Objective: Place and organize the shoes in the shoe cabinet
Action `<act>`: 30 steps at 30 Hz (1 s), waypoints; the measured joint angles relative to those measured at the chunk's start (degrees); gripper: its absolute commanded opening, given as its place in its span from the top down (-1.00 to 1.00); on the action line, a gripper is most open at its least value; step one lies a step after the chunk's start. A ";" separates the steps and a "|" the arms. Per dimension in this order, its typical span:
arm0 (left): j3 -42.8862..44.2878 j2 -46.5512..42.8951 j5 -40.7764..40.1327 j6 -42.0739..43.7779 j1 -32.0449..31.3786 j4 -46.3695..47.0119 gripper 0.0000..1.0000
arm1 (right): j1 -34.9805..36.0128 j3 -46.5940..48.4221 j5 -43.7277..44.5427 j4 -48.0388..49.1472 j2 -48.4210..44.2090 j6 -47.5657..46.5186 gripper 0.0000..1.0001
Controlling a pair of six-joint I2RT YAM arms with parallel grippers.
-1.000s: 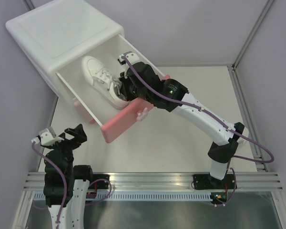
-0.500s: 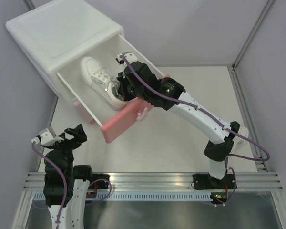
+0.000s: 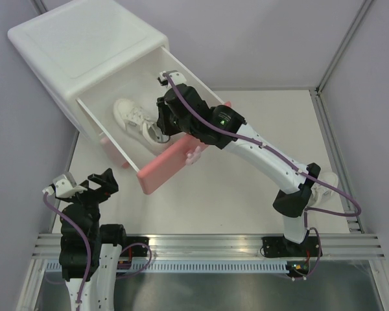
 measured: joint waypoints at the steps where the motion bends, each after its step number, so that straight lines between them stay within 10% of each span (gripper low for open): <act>1: 0.00 0.00 0.00 0.00 0.00 0.00 -0.97 | 0.02 0.00 0.00 0.22 0.00 0.24 0.48; 30: 0.00 0.00 0.00 0.00 0.00 0.00 -0.97 | 0.02 -5.09 -0.20 8.35 -5.99 -1.68 -0.87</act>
